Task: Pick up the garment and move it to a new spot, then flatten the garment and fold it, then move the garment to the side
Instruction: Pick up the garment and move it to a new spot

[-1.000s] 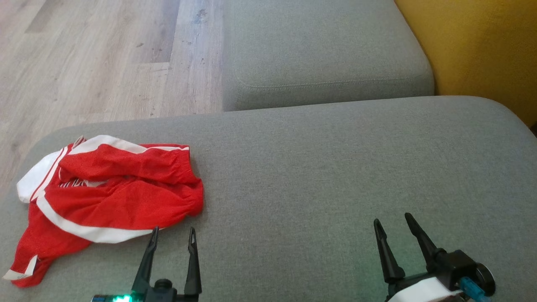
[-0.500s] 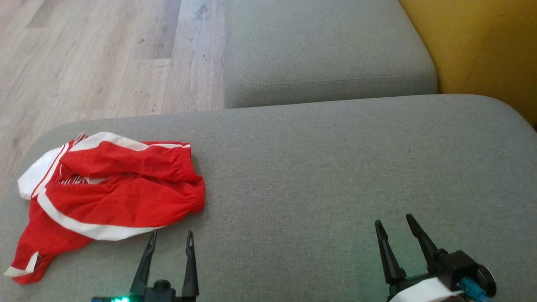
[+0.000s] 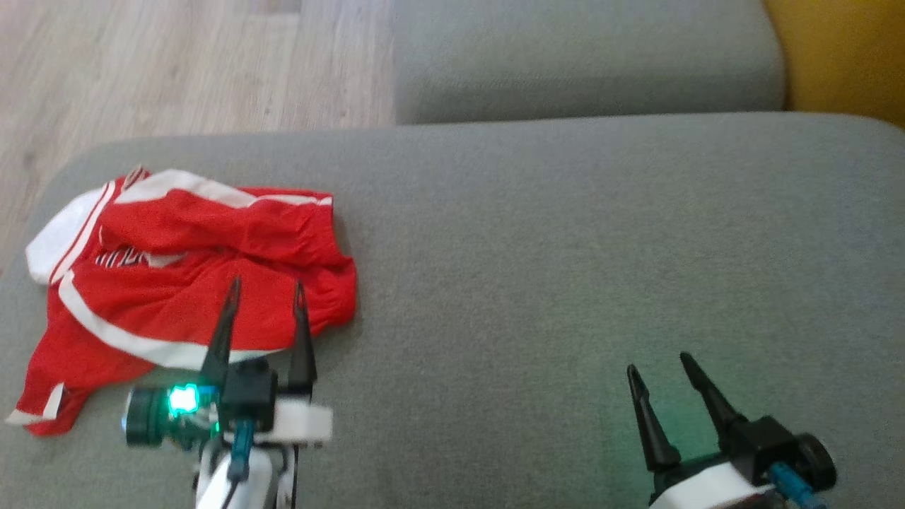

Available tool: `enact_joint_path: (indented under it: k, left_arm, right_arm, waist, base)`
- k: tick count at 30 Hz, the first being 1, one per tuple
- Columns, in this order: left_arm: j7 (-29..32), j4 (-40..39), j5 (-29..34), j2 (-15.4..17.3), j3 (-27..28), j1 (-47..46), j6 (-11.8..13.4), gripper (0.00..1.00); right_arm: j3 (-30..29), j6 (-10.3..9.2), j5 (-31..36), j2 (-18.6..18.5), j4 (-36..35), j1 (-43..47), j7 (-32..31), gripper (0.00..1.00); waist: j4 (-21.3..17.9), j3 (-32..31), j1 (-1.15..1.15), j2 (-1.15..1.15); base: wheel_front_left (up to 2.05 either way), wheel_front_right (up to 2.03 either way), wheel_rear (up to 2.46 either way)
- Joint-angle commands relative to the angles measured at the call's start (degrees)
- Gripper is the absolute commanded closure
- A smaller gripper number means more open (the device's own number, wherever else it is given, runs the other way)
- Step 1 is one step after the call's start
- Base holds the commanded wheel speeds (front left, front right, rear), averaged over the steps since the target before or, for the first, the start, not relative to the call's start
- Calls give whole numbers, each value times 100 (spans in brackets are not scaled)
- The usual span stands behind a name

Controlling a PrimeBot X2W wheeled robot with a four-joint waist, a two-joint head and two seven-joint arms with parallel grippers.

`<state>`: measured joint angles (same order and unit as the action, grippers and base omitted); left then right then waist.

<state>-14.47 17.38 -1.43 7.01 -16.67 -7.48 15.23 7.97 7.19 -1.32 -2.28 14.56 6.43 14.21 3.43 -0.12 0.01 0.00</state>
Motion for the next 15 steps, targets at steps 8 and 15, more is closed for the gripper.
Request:
enact_joint_path:
  k: [8,15]
  left_arm:
    - [-52,-103,64,-177,141,-1097,115,0]
    - [-52,-1,-5,-279,6,-1153,91,0]
  right_arm:
    - [-73,30,325,-115,-701,-736,79,0]
    - [-50,30,349,-234,-669,-871,79,0]
  waist:
    - [793,750,-1,0]
    - [1526,796,-1,0]
  base:
    - [0,0,0]
    - [0,0,0]
